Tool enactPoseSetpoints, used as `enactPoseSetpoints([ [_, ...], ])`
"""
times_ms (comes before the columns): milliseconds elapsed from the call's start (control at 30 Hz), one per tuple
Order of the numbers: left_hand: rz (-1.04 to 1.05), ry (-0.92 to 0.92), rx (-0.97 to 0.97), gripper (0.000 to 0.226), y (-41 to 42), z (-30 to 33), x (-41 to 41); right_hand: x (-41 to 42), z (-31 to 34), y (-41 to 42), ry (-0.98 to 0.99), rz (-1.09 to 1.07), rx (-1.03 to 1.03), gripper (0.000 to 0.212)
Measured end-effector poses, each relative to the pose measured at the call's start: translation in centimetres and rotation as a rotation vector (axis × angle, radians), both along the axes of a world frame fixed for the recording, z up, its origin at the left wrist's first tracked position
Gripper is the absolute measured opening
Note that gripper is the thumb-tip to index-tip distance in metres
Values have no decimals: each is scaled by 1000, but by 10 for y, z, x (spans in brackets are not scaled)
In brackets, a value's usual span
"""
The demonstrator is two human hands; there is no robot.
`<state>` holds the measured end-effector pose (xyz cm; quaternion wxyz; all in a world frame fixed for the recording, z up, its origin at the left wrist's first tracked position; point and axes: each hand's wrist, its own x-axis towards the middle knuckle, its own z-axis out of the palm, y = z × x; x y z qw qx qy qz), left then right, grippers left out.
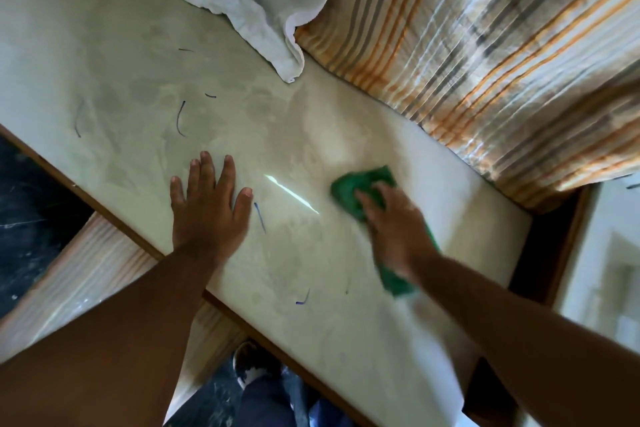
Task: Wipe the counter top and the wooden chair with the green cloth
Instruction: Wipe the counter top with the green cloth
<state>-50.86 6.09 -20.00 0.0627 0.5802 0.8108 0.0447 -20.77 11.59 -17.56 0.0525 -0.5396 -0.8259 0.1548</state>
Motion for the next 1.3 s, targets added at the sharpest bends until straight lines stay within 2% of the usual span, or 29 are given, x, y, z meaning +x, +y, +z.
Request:
enactPoseSetpoints([
  [67, 6, 1, 2, 69, 1, -2, -1, -9, -3, 41, -111, -97, 29, 60],
  [133, 6, 3, -4, 69, 1, -5, -1, -26, -4, 42, -94, -183, -2, 71],
  [167, 5, 5, -11, 69, 0, -5, -1, -36, -4, 26, -48, -190, -31, 68],
  [233, 10, 8, -15, 70, -1, -4, 1, -48, -2, -27, 135, -221, -50, 44],
  [267, 11, 8, -17, 71, -1, -2, 2, -50, 2, -56, 181, -158, -39, 35],
  [333, 0, -1, -22, 72, 0, 1, 2, -48, 10, -78, 137, 57, -63, 39],
  [367, -2, -7, -20, 73, -1, 2, 3, -43, 8, -66, 126, 87, -55, 42],
  [533, -19, -10, -25, 73, -1, 0, 0, -49, -2, 46, -17, -280, 44, 49],
  [633, -27, -6, -26, 72, -1, 0, -2, -71, 0, 65, 2, -420, 19, 56],
  [700, -23, -26, -25, 70, -1, 1, -1, -90, 2, 34, 42, -426, -9, 49],
  [800, -22, -69, -18, 67, -2, 5, -1, -110, 3, -68, 62, -108, -28, 42],
  [900, -36, -110, -22, 68, -3, 7, -4, -73, 8, -142, 66, 97, -85, 39],
  [933, -49, -112, -27, 69, -3, 7, -5, -52, 10, -146, 29, 50, -74, 40],
  [1033, -68, -117, -30, 74, -2, 7, -7, 0, 11, -119, -66, -371, -2, 50],
  [1133, -74, -128, -38, 75, -4, 7, -7, -23, 5, -116, -72, -651, 12, 50],
  [1233, -77, -116, -34, 75, -4, 7, -6, -92, -4, -178, -4, -589, -74, 48],
  [1300, -76, -121, -42, 74, -5, 7, -7, -106, 2, -206, -8, -328, -86, 58],
])
